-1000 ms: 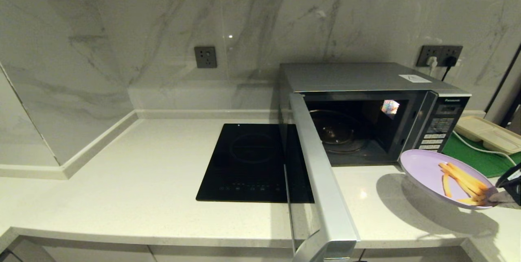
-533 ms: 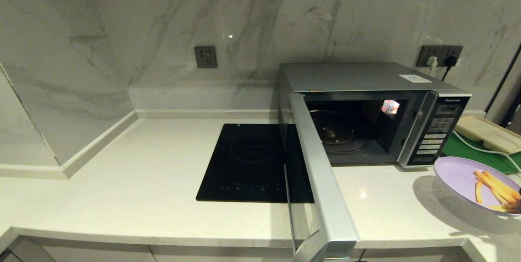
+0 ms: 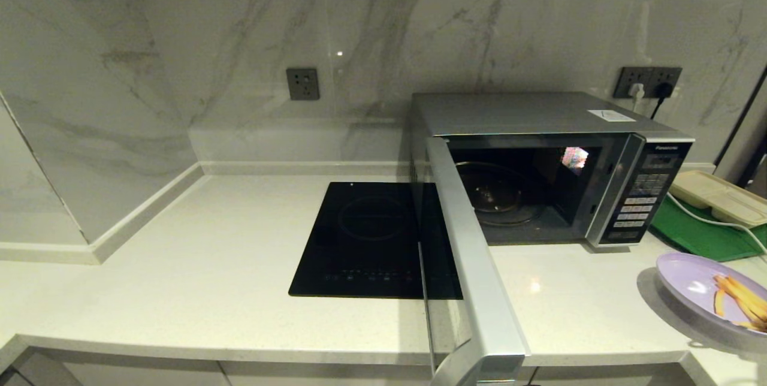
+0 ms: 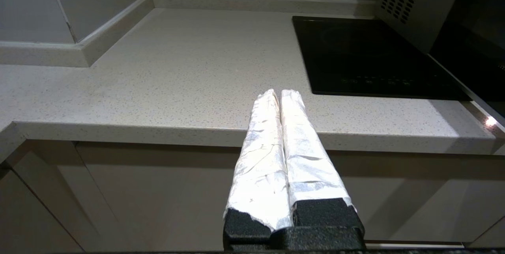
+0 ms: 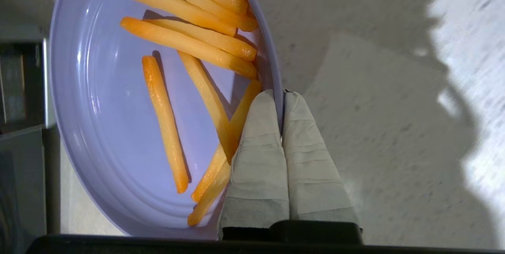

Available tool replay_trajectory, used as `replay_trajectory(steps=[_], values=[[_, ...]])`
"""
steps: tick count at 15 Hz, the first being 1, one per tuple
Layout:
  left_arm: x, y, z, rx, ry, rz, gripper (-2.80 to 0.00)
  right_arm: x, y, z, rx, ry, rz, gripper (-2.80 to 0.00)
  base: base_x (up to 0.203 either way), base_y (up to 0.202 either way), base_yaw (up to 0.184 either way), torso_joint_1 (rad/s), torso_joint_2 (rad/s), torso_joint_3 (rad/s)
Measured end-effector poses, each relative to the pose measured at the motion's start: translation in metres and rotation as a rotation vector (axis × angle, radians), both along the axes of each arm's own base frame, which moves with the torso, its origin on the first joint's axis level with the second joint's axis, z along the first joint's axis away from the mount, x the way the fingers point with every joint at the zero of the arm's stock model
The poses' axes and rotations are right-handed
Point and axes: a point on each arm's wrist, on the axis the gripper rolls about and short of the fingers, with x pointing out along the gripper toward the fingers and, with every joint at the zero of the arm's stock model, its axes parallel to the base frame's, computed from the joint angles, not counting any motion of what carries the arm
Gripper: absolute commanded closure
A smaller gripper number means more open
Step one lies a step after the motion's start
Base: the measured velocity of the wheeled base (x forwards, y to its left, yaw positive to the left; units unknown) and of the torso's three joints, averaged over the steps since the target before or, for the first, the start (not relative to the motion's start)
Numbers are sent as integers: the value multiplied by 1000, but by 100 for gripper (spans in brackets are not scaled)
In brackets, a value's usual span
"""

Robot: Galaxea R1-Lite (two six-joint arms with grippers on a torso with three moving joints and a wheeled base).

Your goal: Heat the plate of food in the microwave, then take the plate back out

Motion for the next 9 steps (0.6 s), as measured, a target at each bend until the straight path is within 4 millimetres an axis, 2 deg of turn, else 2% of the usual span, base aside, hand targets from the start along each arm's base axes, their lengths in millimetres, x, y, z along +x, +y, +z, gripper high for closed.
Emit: replay_trajectory(steps=[3, 9], values=[[0, 0, 0, 0, 0, 0, 0, -2, -18, -13, -26, -21, -27, 0, 0, 0, 0, 0, 0, 0], [0, 0, 0, 0, -1, 0, 0, -7, -40, -31, -51, -24, -60, 0, 0, 0, 0, 0, 0, 0]])
